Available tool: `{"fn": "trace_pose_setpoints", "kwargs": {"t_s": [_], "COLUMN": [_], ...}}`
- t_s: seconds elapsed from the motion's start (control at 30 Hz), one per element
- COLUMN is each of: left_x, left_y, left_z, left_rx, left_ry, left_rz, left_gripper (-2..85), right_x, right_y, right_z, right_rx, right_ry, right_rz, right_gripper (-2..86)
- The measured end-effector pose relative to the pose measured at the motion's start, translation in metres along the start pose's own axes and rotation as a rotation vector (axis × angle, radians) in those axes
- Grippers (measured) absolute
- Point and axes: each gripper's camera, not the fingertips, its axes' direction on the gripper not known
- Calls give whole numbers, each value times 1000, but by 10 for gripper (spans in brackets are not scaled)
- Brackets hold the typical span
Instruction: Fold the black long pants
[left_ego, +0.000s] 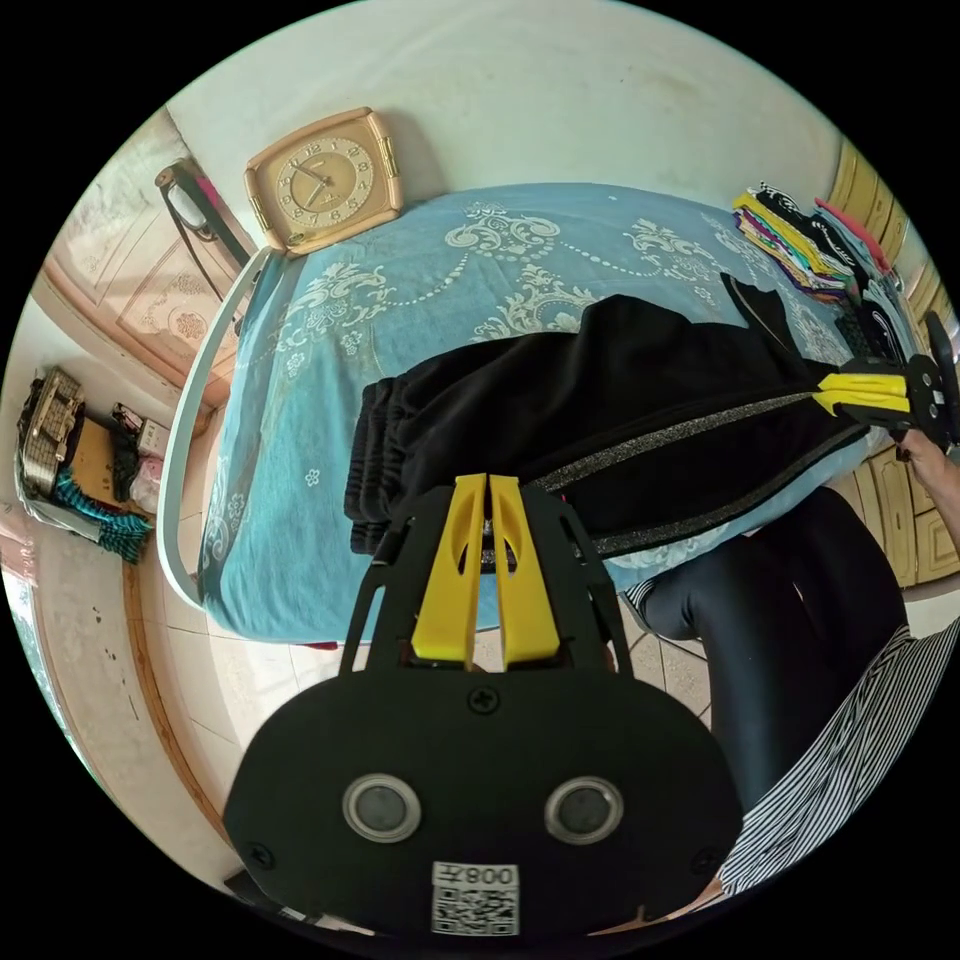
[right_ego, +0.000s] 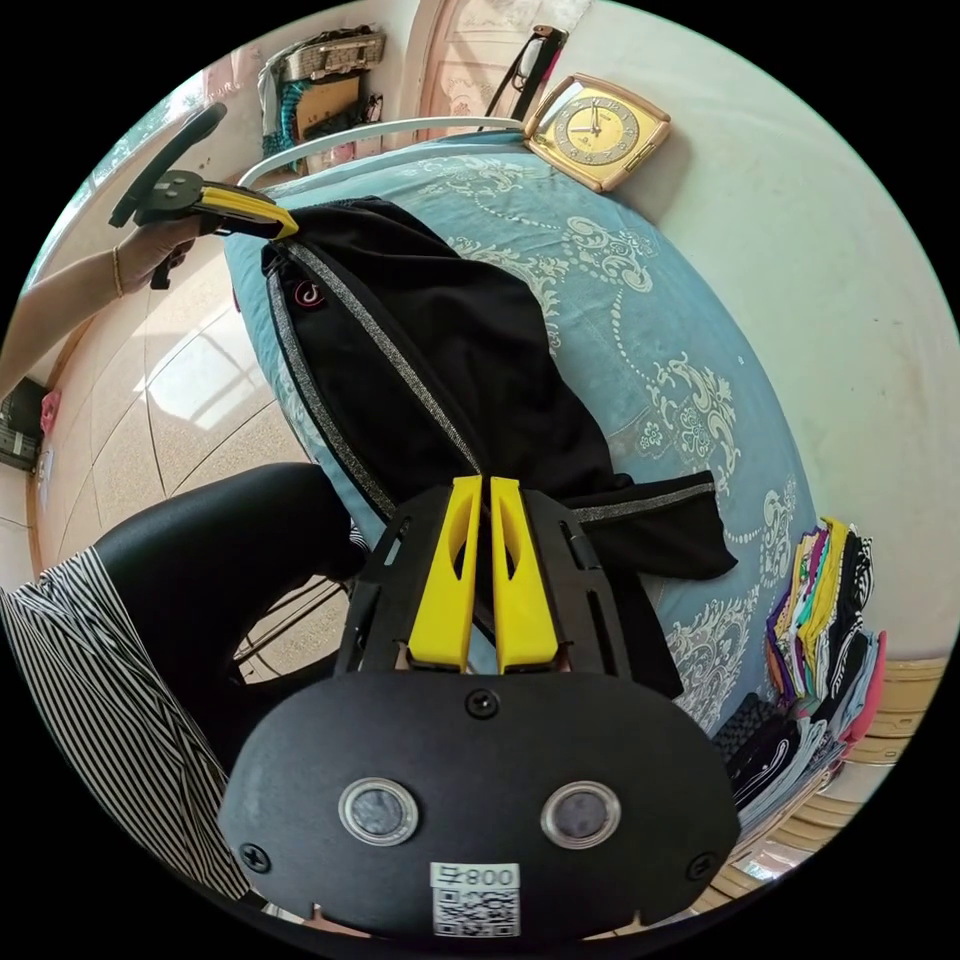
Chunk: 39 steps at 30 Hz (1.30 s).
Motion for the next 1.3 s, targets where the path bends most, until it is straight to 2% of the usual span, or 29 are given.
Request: {"fn": "trace_pose_setpoints", "kwargs": {"t_s": [0.4,1.3], "left_x": [-11,-94], "left_y": [59,141], "left_z": [-6,-20], "left_rx": [-41,-97], "left_ry": [9,60], "left_rz": [-10,-47], "left_gripper": [3,3], "right_x": [-14,41], "right_y": [49,128], "right_z": [41,114], "right_rx": [-52,-139], "right_ry": [-14,-155], "right_rz": [-16,46], "right_gripper": [15,19]}}
